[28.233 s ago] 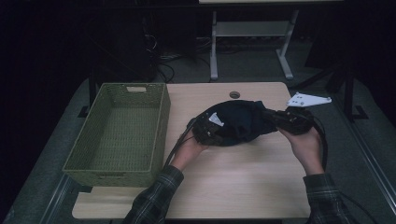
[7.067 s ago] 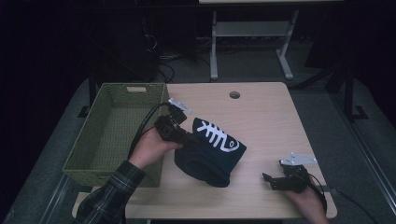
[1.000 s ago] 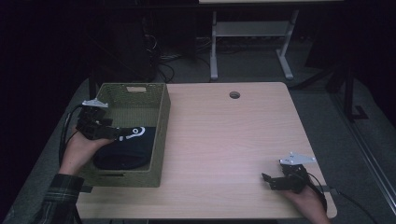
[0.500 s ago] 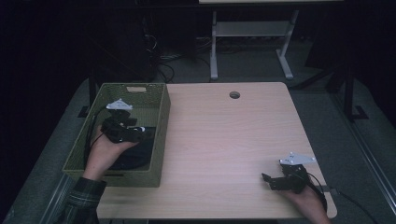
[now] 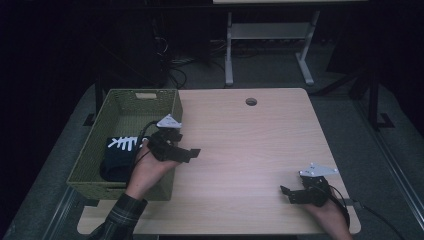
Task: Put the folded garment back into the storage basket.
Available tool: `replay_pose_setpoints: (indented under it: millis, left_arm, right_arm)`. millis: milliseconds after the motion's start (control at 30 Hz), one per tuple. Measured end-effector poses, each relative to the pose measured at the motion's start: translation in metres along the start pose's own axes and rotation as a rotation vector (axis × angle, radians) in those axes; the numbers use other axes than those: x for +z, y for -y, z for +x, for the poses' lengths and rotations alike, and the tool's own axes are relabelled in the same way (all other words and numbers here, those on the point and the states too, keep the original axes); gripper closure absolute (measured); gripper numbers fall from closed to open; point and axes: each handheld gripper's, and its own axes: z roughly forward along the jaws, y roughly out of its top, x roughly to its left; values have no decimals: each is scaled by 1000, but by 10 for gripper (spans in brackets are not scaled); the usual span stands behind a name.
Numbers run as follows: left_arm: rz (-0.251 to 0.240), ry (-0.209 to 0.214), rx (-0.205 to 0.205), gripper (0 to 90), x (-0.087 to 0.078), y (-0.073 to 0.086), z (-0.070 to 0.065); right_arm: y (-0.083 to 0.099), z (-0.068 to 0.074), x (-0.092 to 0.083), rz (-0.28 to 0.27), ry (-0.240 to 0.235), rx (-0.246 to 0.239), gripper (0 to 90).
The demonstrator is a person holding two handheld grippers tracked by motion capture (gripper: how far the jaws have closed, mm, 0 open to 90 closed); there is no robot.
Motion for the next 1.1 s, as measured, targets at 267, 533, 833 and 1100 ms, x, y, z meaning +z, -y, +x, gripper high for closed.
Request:
replay_pose_setpoints:
  millis: [267,533,833,1100]
  left_arm:
    - [-37,38,39,139,29,0,-28]
    - [-35,53,56,138,51,10,-42]
    - [-6,44,81,132,78,31,-48]
    - [31,29,91,131,97,49,-45]
  right_arm:
    - [0,0,0,-1,0,0,101]
    - [0,0,0,-1,0,0,101]
    - [0,0,0,1,-1,-1,100]
    - [0,0,0,0,-1,-1,100]
